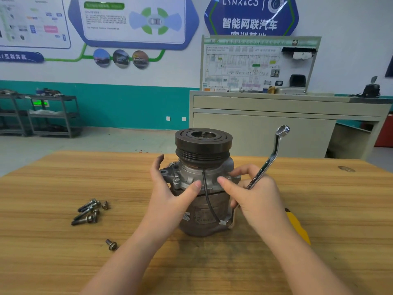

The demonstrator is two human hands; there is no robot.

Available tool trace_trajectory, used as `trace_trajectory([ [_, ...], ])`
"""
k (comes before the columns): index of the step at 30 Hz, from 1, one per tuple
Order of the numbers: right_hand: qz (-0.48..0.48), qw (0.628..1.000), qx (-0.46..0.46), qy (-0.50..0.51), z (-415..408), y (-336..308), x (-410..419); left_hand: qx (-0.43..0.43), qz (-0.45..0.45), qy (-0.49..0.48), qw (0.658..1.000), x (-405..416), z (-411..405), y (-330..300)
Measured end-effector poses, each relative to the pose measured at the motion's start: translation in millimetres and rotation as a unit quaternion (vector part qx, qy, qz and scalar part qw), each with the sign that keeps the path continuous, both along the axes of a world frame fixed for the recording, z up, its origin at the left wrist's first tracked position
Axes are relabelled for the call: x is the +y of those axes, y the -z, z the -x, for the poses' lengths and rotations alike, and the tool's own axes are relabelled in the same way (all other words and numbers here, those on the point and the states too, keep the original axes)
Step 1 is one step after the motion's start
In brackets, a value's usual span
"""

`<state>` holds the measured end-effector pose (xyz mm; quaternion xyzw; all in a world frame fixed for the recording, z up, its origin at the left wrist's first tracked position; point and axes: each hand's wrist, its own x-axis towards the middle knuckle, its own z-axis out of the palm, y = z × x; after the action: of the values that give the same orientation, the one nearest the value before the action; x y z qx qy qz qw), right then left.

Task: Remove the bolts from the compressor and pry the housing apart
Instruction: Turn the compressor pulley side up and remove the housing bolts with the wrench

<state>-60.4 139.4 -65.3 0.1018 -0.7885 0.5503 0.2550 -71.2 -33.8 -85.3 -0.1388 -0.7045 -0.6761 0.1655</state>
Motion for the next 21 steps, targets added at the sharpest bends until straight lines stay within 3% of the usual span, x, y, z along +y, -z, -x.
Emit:
trace_trajectory([
  [4, 0.034, 0.999, -0.029, -0.022, 1.2, -1.0, 2.3, 0.001, 0.001, -0.003, 1.000, -0.8, 0.5, 1.0],
  [18, -0.013, 1.000, -0.002, 0.007, -1.8, -1.3, -1.1, -0.005, 0.003, -0.003, 1.000, -1.7, 2.1, 2.3],
  [21, 0.026, 0.999, -0.018, -0.008, -0.1, -1.7, 0.2, -0.004, 0.002, -0.001, 1.000, -1.4, 3.0, 2.8],
])
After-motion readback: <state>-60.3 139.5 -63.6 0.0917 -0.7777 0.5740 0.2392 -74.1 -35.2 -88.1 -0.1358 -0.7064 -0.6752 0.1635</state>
